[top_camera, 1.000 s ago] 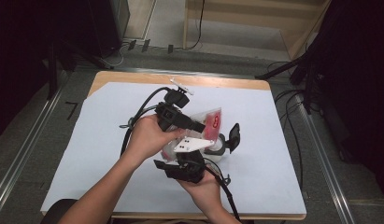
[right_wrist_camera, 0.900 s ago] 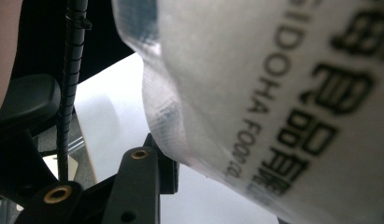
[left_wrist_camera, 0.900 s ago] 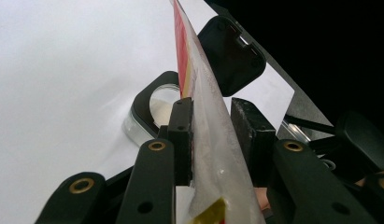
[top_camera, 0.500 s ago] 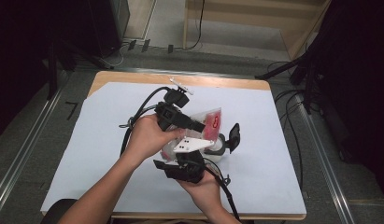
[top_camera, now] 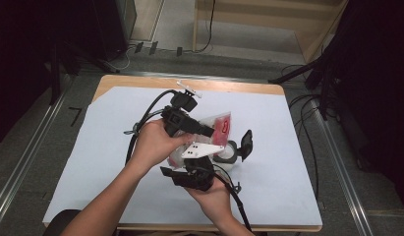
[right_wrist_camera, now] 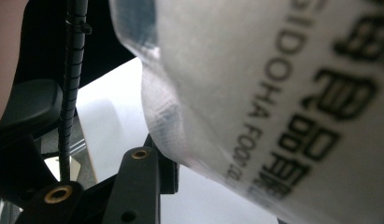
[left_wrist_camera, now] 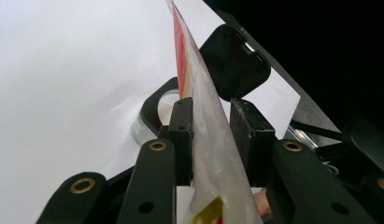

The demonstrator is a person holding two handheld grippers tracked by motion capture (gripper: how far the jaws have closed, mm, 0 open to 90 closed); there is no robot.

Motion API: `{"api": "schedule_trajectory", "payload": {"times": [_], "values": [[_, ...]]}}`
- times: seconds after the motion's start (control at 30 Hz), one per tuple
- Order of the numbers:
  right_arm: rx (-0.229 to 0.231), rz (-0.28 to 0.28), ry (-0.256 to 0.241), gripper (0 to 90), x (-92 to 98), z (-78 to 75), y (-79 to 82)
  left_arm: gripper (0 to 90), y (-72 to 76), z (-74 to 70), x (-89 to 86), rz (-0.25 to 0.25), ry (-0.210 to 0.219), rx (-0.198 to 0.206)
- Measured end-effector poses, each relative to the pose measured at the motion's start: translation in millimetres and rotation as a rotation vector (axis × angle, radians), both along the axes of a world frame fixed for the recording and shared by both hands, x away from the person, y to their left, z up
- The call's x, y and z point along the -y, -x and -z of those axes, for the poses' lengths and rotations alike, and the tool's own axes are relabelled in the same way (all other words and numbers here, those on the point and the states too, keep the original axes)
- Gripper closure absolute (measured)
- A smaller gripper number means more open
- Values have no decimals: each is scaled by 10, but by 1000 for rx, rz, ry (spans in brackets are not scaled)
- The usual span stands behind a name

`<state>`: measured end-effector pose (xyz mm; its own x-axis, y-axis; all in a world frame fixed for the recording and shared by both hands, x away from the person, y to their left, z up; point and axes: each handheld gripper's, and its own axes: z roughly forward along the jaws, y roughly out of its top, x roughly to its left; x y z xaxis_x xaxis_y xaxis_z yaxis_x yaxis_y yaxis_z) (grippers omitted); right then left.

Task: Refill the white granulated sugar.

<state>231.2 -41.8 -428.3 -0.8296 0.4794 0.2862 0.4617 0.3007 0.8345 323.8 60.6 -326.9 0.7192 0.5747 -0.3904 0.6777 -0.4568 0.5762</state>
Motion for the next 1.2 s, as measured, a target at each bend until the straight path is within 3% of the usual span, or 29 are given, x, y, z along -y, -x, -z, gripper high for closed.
{"api": "schedule_trajectory", "payload": {"times": [0.2,0.7,1.2], "values": [[-2,-3,-7,632,-11,-1,-20,715,10,-14,-10,-14,-4,22],[-1,-20,2,632,-57,10,-65,708,-3,2,-70,-41,0,27],[2,-23,7,633,-55,6,-52,707,11,-1,-66,-31,-2,33]]}}
